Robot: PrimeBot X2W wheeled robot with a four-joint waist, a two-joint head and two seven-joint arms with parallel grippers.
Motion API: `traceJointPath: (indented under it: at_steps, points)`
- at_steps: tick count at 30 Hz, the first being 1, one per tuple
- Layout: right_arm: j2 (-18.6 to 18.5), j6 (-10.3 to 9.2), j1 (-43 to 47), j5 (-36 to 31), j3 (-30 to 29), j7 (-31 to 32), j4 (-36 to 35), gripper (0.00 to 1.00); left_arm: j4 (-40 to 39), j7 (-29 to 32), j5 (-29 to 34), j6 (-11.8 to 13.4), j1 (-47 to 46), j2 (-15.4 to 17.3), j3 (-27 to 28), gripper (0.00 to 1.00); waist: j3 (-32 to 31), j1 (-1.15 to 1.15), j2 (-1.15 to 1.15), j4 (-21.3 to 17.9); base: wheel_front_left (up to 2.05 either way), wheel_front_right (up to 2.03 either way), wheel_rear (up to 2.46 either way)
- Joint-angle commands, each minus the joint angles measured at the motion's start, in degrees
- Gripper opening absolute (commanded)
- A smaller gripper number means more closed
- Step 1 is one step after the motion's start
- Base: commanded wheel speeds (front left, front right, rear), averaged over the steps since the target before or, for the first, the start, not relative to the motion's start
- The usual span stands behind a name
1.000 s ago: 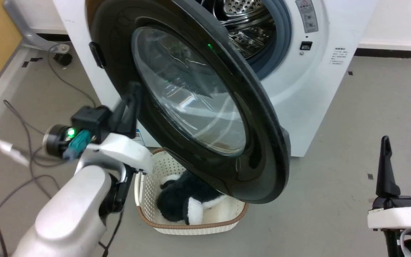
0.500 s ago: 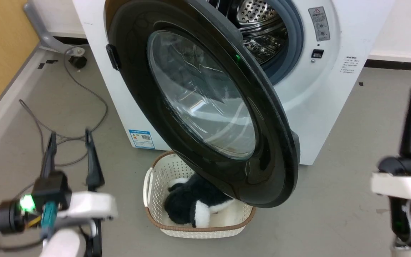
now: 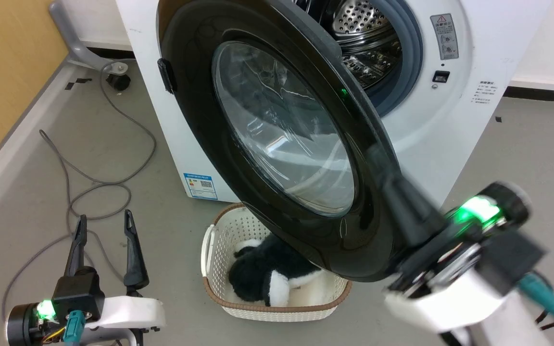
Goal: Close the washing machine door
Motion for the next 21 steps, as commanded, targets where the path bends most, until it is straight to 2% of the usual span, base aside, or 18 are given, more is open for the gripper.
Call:
traceJointPath:
  at_steps: [1,4,8,15,21]
  points:
    - [-1.39,0.05,0.81,-0.48,1.83,-0.18,0.67,0.00,-0.04,-0.25,0.75,-0.63,0.87,-0.48,0.72,1.00,0.01,0.00,0.00,-0.07,0.00,0.00,0.00]
    - [-3.89,0.05,2.28,-1.29,5.33,-0.18,2.64,0.00,-0.40,-0.25,2.06,-1.67,0.83,-1.67,1.77,1.00,0.16,0.00,0.00,-0.28,0.00,0.00,0.00]
    - [-5.94,0.05,4.11,-2.67,6.40,-0.18,5.08,0.00,-2.40,-0.25,3.49,-2.59,0.47,-3.23,3.45,1.00,0.95,0.00,0.00,-0.85,0.00,0.00,0.00]
    - [-7.28,0.05,4.85,-3.25,3.73,-0.18,9.22,0.00,-4.44,-0.25,5.84,-4.59,-0.90,-4.84,4.93,1.00,3.83,0.00,0.00,-1.91,0.00,0.00,0.00]
    - [-7.06,0.05,2.91,-2.99,-0.92,-0.18,12.52,0.00,-3.74,-0.25,7.54,-6.60,-2.84,-6.30,3.92,1.00,7.14,0.00,0.00,-2.19,0.00,0.00,0.00]
